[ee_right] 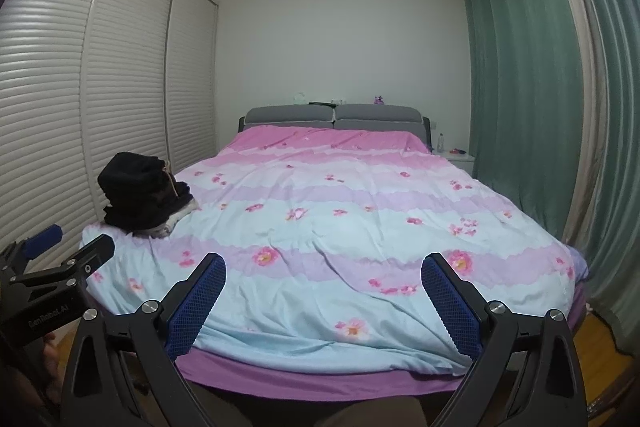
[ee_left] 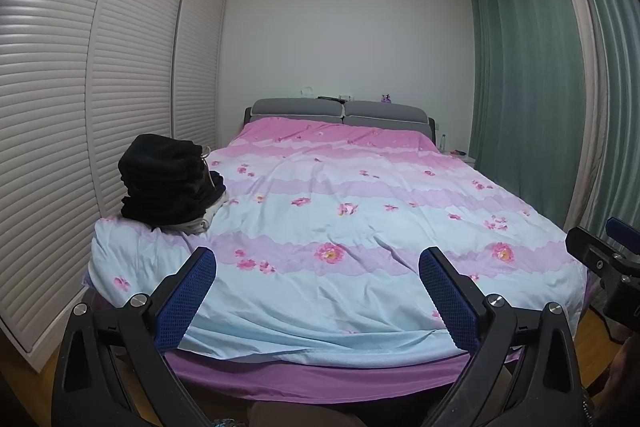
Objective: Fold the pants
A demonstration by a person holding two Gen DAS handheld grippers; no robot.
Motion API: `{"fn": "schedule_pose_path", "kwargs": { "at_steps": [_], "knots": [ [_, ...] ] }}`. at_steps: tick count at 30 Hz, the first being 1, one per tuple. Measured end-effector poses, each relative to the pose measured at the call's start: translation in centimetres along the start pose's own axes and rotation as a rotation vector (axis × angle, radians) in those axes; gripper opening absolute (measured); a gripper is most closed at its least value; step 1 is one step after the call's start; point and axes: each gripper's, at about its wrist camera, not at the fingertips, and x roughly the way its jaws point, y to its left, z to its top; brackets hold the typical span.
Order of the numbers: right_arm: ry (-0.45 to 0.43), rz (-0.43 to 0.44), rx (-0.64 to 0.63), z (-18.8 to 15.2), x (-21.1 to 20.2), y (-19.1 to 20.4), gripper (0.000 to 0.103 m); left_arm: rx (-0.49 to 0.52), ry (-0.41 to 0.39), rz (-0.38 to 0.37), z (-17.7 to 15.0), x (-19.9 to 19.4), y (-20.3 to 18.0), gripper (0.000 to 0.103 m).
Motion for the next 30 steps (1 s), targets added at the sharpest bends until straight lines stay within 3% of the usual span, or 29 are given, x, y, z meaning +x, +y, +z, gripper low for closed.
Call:
{"fn": "schedule_pose_path", "kwargs": {
  "at_steps": [30],
  "knots": [
    [-0.003, 0.000, 0.000, -0.15, 0.10, -0.84, 0.099, 0.014, 0.004, -0.016, 0.17, 0.19, -0.41, 0.103]
  ]
}}
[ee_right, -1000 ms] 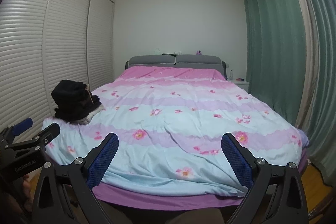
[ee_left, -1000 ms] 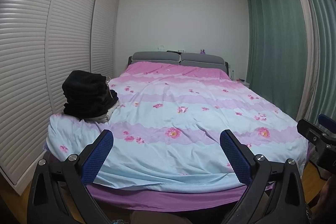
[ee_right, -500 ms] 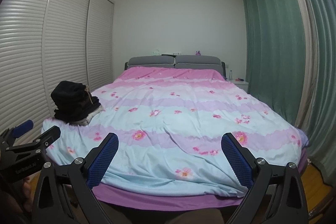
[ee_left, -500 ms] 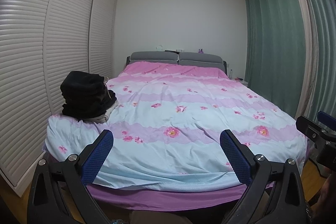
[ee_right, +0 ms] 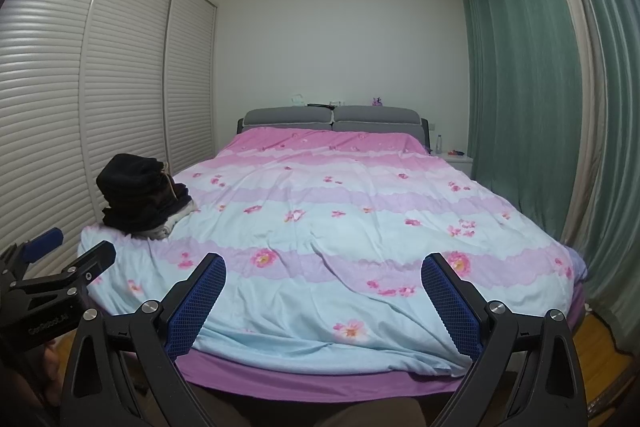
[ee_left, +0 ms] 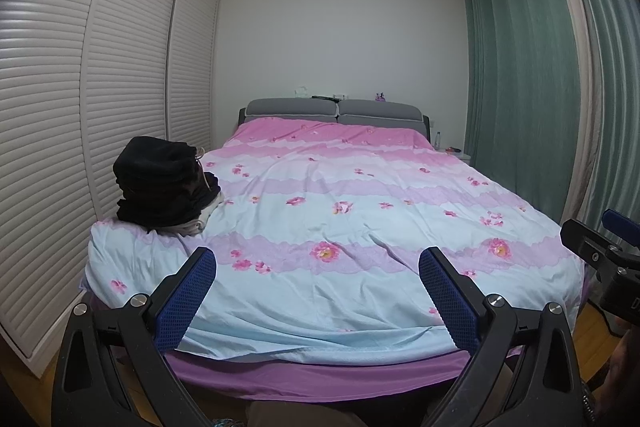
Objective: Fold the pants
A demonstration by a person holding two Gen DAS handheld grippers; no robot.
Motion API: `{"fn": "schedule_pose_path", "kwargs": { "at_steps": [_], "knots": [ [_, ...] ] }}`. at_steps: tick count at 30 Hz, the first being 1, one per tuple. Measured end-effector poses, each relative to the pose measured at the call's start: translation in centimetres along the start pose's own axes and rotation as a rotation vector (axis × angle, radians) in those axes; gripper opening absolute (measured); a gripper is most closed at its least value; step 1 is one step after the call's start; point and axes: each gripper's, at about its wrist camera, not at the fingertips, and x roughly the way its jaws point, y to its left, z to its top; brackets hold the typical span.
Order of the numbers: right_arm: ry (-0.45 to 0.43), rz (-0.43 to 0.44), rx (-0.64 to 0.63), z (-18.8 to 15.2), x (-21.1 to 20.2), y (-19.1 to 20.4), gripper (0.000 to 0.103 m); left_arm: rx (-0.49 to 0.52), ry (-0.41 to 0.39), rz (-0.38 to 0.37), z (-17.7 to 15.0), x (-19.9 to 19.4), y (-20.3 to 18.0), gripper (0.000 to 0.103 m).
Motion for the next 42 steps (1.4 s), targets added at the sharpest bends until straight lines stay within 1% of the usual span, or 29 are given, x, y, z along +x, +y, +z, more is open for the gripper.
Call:
{"fn": "schedule_pose_path", "kwargs": {
  "at_steps": [26, 35, 42],
  "knots": [
    [-0.010, 0.000, 0.001, 0.18, -0.45, -0.12, 0.099, 0.011, 0.003, 0.007, 0.18, -0.04, 0.25, 0.103],
    [-0.014, 0.000, -0.001, 0.30, -0.49, -0.02, 0.099, 0.023, -0.011, 0.029, 0.07, -0.21, 0.06, 0.103],
    [-0.014, -0.001, -0.001, 0.30, -0.54, 0.04, 0.099, 0.023, 0.007, 0.021, 0.02, -0.03, 0.08, 0.103]
  ]
}}
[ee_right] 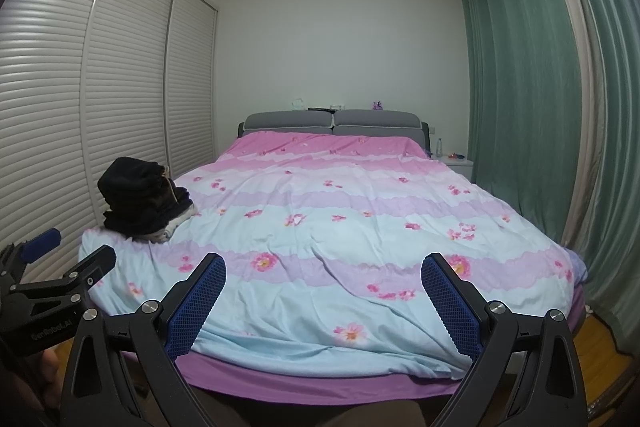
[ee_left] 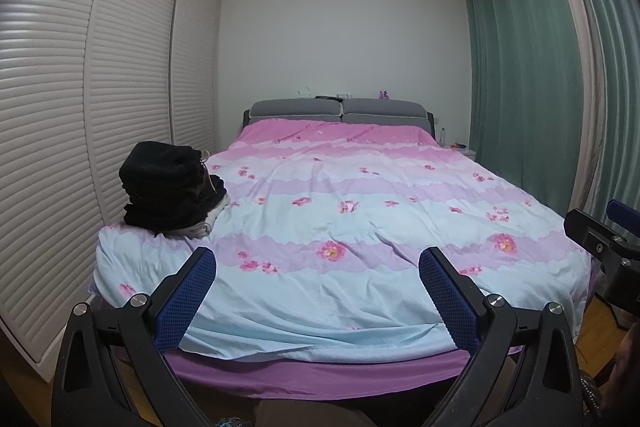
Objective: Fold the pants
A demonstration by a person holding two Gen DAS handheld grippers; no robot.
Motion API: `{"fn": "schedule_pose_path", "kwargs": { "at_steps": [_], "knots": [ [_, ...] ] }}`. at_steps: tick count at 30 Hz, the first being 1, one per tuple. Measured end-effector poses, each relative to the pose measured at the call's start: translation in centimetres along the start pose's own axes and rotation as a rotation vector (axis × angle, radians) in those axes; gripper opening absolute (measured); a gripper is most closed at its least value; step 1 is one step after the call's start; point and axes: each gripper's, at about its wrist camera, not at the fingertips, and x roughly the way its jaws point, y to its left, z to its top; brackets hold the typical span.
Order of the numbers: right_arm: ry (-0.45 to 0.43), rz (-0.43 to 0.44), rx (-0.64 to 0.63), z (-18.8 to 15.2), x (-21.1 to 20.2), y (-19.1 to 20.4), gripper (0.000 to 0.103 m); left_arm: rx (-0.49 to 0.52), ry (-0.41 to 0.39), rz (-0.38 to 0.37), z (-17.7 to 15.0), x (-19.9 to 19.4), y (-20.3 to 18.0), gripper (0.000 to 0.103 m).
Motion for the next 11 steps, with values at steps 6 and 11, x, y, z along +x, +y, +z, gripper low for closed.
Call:
{"fn": "schedule_pose_path", "kwargs": {
  "at_steps": [6, 11],
  "knots": [
    [-0.003, -0.002, 0.000, 0.13, 0.03, 0.00, 0.099, -0.001, 0.000, 0.001, 0.03, 0.15, 0.18, 0.103],
    [-0.006, -0.002, -0.001, 0.22, 0.11, 0.08, 0.099, 0.005, -0.002, -0.007, -0.18, 0.11, 0.00, 0.103]
  ]
}}
